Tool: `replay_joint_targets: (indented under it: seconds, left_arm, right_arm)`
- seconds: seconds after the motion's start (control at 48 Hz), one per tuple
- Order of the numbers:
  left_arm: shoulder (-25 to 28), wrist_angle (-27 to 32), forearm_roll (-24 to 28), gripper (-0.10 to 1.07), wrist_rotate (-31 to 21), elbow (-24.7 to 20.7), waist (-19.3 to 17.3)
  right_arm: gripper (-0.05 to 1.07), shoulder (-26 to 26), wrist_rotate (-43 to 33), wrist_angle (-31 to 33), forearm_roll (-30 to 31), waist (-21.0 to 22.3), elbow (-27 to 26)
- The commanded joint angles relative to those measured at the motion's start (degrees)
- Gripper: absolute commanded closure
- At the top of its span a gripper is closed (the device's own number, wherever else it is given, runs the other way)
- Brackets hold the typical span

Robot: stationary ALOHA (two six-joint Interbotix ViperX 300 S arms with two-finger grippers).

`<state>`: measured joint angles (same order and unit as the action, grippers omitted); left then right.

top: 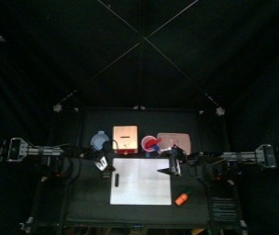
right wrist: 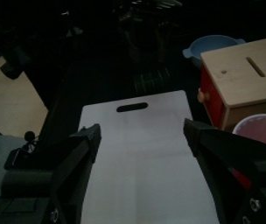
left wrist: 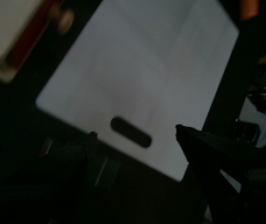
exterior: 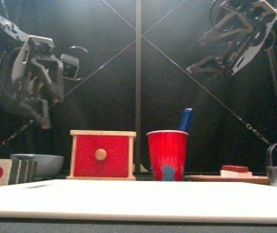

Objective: Grab sushi roll

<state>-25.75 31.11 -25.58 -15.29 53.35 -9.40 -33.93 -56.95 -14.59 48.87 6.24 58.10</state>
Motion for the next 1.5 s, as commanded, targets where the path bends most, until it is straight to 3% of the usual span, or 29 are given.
replay_joint_targets:
  seconds: [0.0, 0.125, 0.25, 0.438, 0.625, 0.792, 0.979, 1.229, 1.479]
  left_arm:
    - [-0.18, 6.77, 0.44, -0.05, -4.04, -2.29, -1.58]
    - [-0.18, 11.60, 3.16, -0.05, -13.45, -2.37, -1.58]
    - [0.44, 12.57, 6.24, -0.05, -25.14, -2.11, -1.58]
    - [2.64, 8.09, 12.04, -0.05, -42.45, 0.26, 1.32]
    - [7.65, -1.41, 19.42, -0.05, -61.79, 2.20, 8.00]
    - [12.30, 0.00, 27.51, -0.05, -74.00, 1.05, 10.90]
    - [15.73, 4.39, 32.87, -0.05, -80.42, -0.70, 11.78]
    - [18.37, 6.06, 36.04, -0.05, -83.23, -3.60, 11.78]
    - [18.90, 7.03, 34.89, 0.16, -83.58, -3.78, 12.92]
  right_arm:
    - [-0.01, -0.35, -0.09, -0.35, -0.09, 0.18, -0.26]
    - [-0.01, -0.09, -0.09, -0.35, 0.00, 0.62, 0.26]
    - [-0.01, 0.44, 0.00, -0.35, 0.35, 1.41, 0.79]
    - [-0.01, 1.05, -0.09, 0.00, 0.70, 3.16, 1.32]
    - [-0.01, 1.14, -0.09, 0.00, 1.58, 4.22, 2.11]
    - [-0.01, 1.05, -0.26, 0.00, 3.78, 4.22, 2.29]
    - [-0.01, 0.79, -0.26, 0.00, 4.83, 3.60, 2.55]
    - [-0.01, 0.70, -0.26, 0.00, 4.83, 3.60, 2.72]
    - [-0.01, 0.62, -0.26, 0.00, 4.92, 3.60, 3.16]
